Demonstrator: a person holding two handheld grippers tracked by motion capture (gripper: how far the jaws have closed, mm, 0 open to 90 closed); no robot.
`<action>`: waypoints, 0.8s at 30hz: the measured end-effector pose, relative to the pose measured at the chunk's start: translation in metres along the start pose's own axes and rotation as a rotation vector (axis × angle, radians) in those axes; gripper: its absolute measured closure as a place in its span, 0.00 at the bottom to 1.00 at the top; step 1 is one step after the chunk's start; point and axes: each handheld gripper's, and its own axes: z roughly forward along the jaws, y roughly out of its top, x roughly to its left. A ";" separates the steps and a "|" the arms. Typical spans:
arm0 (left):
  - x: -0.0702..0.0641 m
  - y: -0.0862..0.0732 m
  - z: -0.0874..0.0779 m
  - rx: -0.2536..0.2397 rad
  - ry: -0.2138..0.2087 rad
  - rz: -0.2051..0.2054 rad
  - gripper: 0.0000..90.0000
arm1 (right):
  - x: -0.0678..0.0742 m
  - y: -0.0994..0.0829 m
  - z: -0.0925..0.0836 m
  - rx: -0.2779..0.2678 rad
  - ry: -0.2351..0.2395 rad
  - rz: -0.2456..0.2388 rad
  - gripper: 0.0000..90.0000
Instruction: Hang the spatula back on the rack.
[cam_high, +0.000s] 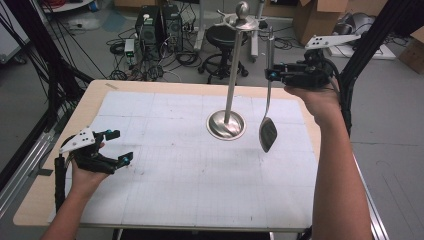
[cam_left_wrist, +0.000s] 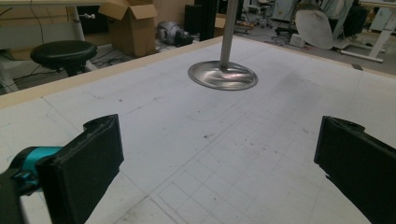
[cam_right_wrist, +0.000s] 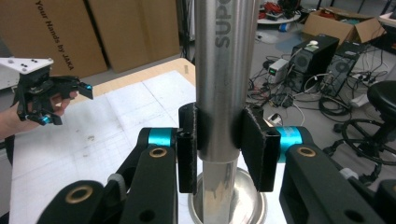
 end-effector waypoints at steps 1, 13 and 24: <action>0.000 0.000 0.000 0.000 0.000 0.000 0.02 | -0.001 0.000 0.001 0.004 -0.002 -0.004 0.77; 0.000 0.000 0.000 -0.002 0.000 0.000 0.02 | -0.009 0.002 0.007 0.030 -0.028 0.021 0.77; 0.000 0.000 0.000 0.001 0.001 -0.003 0.02 | -0.012 0.002 0.017 0.044 -0.025 0.031 0.77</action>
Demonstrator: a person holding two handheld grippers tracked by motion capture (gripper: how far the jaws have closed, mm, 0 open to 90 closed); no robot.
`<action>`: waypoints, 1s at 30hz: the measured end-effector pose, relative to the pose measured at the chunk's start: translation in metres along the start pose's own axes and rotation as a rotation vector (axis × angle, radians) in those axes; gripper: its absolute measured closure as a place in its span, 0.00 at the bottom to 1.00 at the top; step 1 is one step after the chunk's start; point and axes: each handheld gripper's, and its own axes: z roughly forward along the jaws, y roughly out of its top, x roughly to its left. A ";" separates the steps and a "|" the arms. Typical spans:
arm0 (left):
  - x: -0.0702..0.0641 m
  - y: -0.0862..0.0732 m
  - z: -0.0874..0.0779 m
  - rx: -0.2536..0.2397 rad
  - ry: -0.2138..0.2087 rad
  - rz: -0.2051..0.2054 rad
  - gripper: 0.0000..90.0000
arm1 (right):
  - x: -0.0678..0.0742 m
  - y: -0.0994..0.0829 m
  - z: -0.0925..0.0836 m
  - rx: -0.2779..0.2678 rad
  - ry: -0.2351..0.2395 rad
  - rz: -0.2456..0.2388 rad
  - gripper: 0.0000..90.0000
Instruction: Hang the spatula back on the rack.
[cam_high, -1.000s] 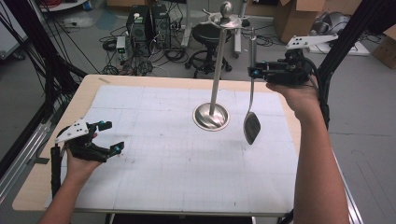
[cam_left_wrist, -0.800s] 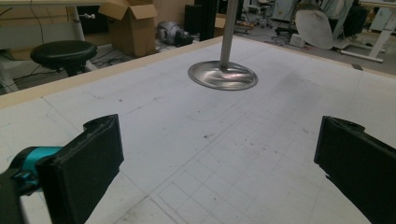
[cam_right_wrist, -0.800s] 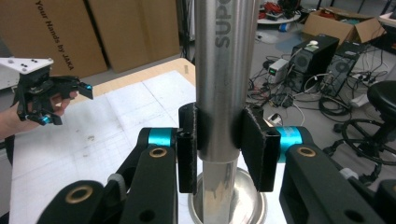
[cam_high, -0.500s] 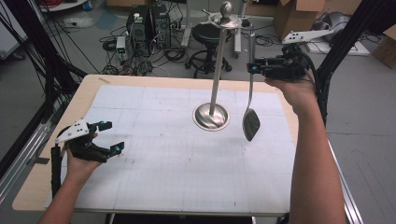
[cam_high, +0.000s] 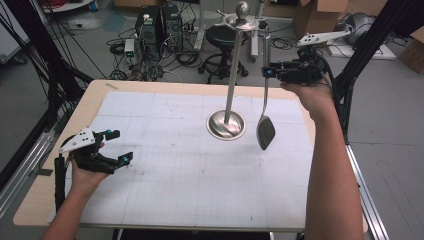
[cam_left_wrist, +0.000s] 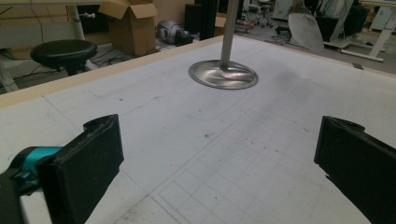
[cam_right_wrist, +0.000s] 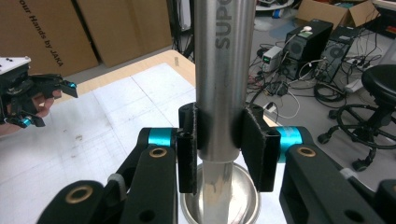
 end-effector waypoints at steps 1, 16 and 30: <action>0.000 0.000 0.000 -0.001 0.001 0.000 0.02 | 0.000 0.000 0.001 -0.002 -0.001 -0.005 0.77; 0.001 0.000 -0.001 0.003 -0.003 0.003 0.02 | 0.002 0.001 0.012 0.006 0.025 0.009 0.77; 0.001 0.000 -0.001 0.005 -0.001 -0.001 0.02 | 0.002 -0.002 0.027 0.008 0.042 0.019 0.77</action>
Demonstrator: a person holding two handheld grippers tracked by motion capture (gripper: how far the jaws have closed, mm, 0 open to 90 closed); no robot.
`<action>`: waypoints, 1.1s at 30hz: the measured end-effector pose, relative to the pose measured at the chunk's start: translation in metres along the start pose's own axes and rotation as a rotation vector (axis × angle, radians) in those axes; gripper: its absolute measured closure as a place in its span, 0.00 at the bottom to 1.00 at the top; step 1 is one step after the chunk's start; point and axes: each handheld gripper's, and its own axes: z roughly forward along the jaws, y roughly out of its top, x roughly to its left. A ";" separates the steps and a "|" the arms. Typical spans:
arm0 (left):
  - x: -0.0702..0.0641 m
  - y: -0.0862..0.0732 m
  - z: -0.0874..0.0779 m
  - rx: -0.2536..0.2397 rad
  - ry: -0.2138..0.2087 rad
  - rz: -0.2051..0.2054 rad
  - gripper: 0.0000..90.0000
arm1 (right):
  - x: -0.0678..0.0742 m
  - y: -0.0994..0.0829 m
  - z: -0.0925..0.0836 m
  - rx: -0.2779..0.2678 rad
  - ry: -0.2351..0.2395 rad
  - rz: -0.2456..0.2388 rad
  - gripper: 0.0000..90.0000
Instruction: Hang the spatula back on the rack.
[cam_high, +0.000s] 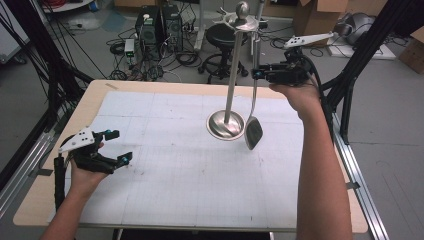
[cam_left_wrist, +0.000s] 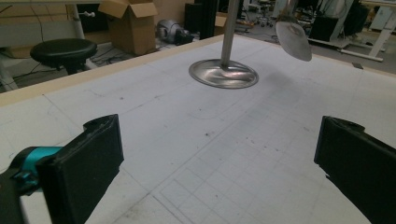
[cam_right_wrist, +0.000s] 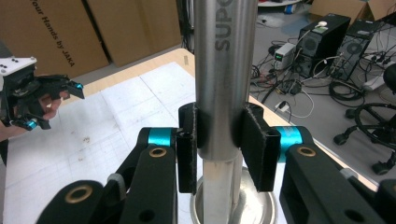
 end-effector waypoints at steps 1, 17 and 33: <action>0.000 0.000 0.000 0.000 -0.001 -0.001 0.02 | 0.000 0.000 0.001 0.001 0.001 0.004 0.76; 0.000 0.000 0.001 0.009 -0.003 0.002 0.02 | 0.000 0.002 0.009 -0.003 -0.024 -0.013 0.76; 0.000 0.000 0.001 0.011 -0.004 0.006 0.02 | 0.004 -0.003 -0.009 -0.002 -0.133 -0.007 0.43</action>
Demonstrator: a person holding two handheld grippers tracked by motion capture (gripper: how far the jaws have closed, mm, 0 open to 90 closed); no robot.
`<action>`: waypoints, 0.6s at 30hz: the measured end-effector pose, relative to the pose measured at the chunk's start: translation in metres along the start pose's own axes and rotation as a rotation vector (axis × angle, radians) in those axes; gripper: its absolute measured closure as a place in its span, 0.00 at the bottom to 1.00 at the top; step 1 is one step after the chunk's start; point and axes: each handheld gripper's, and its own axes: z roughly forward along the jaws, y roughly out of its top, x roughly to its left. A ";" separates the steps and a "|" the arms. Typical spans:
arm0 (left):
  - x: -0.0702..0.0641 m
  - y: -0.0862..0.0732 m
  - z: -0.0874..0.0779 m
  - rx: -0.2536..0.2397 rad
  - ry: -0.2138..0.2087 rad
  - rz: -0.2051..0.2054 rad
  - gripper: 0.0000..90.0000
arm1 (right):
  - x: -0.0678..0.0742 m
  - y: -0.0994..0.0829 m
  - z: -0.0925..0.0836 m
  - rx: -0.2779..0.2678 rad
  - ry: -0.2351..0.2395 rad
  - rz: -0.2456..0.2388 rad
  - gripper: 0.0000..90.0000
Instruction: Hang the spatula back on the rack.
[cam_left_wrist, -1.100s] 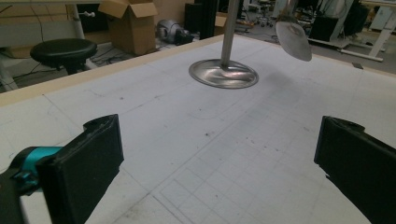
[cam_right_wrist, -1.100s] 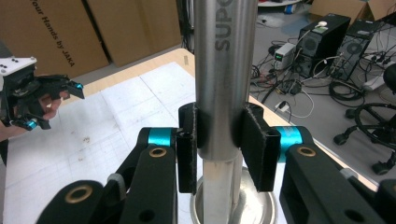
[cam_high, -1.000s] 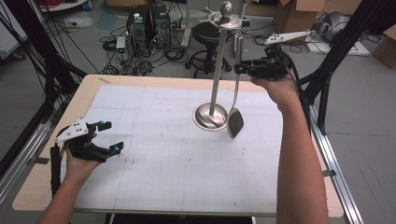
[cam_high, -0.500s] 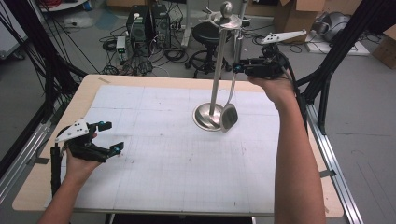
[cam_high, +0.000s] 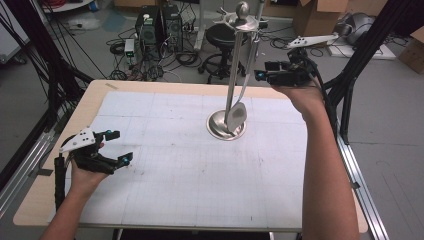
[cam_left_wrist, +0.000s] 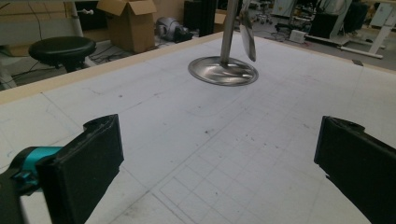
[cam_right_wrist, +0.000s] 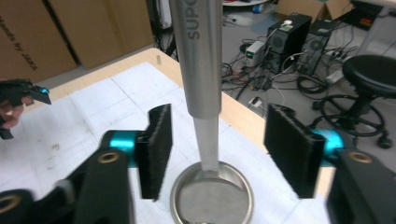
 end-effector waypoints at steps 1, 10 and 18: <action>0.000 0.000 0.000 -0.006 0.001 0.000 0.02 | 0.004 -0.003 -0.005 -0.003 0.009 -0.006 0.43; -0.002 0.001 0.000 -0.007 -0.002 -0.003 0.02 | 0.017 -0.018 -0.019 -0.016 0.023 -0.028 0.38; -0.002 0.001 0.000 -0.008 -0.002 0.001 0.02 | 0.024 -0.032 -0.024 -0.016 0.032 -0.057 0.35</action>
